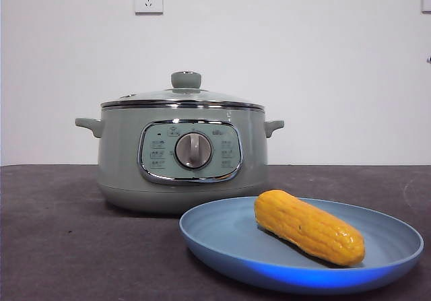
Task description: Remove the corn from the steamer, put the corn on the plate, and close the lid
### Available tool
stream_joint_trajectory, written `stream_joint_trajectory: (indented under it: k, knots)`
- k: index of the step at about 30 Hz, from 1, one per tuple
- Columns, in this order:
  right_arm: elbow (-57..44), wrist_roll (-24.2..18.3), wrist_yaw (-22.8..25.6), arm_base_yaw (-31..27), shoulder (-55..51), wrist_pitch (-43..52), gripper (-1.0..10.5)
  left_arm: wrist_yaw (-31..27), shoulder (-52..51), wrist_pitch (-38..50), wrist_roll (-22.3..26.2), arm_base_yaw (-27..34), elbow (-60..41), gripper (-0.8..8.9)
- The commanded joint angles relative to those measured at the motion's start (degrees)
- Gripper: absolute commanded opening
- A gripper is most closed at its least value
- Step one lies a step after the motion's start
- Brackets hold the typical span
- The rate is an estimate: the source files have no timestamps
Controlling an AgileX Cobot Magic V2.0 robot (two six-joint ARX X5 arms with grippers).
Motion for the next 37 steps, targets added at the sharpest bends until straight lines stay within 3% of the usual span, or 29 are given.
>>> stream_joint_trajectory:
  k: [1, 6, 20, 37]
  knots:
    - [0.15, 0.20, 0.11, 0.13, -0.07, 0.22, 0.0, -0.20, -2.14, 0.57, 0.39, 0.70, -3.21, -0.03]
    - [0.15, 0.20, 0.11, 0.13, -0.07, 0.20, 0.0, -0.22, -6.49, 0.17, -0.13, 1.51, -8.04, -0.03]
    - [0.15, 0.20, 0.11, 0.13, -0.07, 0.22, 0.0, 0.24, -10.60, -4.68, -9.79, 1.73, -12.50, -0.03]
    - [0.15, 0.20, 0.11, 0.13, -0.07, 0.22, 0.0, 0.02, -10.60, -4.70, -9.77, 1.70, -12.50, -0.03]
